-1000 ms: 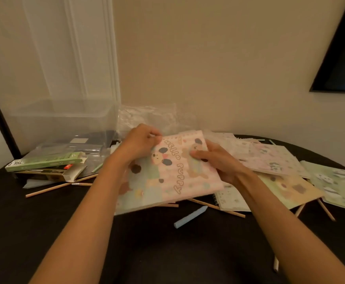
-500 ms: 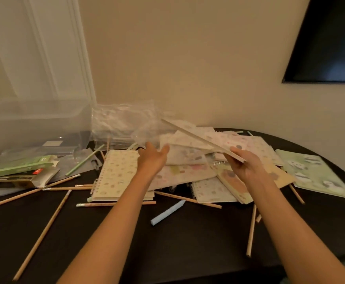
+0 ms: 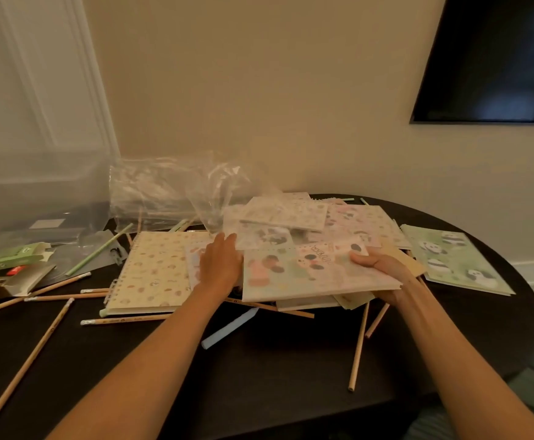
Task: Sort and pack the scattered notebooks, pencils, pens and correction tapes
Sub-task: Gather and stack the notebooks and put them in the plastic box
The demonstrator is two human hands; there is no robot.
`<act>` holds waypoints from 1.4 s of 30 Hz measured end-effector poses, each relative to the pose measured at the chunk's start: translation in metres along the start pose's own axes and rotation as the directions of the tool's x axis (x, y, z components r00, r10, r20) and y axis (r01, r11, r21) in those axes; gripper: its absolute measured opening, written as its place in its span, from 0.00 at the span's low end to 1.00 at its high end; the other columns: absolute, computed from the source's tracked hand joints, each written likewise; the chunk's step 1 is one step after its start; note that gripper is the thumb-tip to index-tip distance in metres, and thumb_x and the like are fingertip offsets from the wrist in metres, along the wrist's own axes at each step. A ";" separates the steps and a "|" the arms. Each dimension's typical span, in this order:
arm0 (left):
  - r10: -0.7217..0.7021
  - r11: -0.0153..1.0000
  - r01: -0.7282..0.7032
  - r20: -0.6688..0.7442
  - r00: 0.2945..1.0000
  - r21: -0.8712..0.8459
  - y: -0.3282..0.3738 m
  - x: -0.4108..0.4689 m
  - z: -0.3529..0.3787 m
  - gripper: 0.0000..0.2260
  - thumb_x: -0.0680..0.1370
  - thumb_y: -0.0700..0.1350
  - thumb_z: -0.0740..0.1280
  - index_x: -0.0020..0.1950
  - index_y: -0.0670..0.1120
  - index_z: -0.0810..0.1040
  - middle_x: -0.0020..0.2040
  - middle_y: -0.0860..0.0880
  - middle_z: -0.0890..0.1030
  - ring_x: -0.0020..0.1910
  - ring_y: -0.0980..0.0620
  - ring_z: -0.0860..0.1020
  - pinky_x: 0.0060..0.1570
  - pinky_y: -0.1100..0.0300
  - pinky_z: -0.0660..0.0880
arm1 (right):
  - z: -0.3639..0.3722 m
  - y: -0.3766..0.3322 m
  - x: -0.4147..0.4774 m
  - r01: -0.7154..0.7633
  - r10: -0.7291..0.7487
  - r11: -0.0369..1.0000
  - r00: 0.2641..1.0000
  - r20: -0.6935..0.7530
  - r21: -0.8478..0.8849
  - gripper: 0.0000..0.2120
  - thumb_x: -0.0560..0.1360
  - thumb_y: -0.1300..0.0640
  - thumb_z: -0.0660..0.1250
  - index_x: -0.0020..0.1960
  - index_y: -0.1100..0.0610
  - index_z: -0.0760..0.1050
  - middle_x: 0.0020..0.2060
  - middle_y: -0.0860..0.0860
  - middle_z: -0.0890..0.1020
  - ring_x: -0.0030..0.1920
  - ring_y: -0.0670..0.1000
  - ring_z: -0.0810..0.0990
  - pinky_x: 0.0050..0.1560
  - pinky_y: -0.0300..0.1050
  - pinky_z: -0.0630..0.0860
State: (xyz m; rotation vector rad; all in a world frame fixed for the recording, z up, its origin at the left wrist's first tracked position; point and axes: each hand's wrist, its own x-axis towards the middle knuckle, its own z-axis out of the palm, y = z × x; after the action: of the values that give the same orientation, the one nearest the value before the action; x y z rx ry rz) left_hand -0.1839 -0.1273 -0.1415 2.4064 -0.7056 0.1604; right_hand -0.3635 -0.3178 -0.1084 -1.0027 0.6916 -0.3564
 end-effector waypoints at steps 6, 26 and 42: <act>0.084 0.979 -0.063 -0.102 0.991 0.193 -0.002 0.004 -0.012 0.10 0.80 0.35 0.53 0.45 0.38 0.72 0.49 0.40 0.76 0.45 0.42 0.73 0.37 0.56 0.63 | 0.000 -0.008 0.000 0.067 -0.066 0.995 0.998 -0.016 0.077 0.33 0.76 0.68 0.61 0.76 0.53 0.52 0.68 0.54 0.71 0.41 0.53 0.82 0.32 0.47 0.80; 0.363 0.925 -0.357 -0.024 0.931 0.127 -0.011 0.002 -0.048 0.09 0.77 0.34 0.62 0.57 0.39 0.76 0.47 0.40 0.79 0.46 0.41 0.77 0.46 0.45 0.73 | 0.095 0.019 -0.013 0.315 -0.313 0.949 0.918 -0.243 -0.034 0.23 0.77 0.68 0.54 0.70 0.56 0.57 0.48 0.58 0.75 0.41 0.52 0.77 0.26 0.41 0.76; 0.235 0.968 -0.240 -0.066 0.970 -0.079 -0.003 -0.020 -0.046 0.13 0.81 0.40 0.56 0.58 0.39 0.78 0.52 0.39 0.80 0.50 0.42 0.77 0.46 0.52 0.70 | 0.124 0.027 -0.001 0.414 -0.744 0.357 0.668 0.013 -0.837 0.06 0.72 0.65 0.63 0.40 0.66 0.77 0.42 0.57 0.76 0.38 0.51 0.72 0.34 0.40 0.64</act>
State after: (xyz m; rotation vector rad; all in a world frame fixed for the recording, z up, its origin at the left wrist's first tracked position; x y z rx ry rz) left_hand -0.1973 -0.0890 -0.1120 2.2213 -0.9538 0.2888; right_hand -0.2811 -0.2234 -0.0880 -2.1363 0.8266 -0.9764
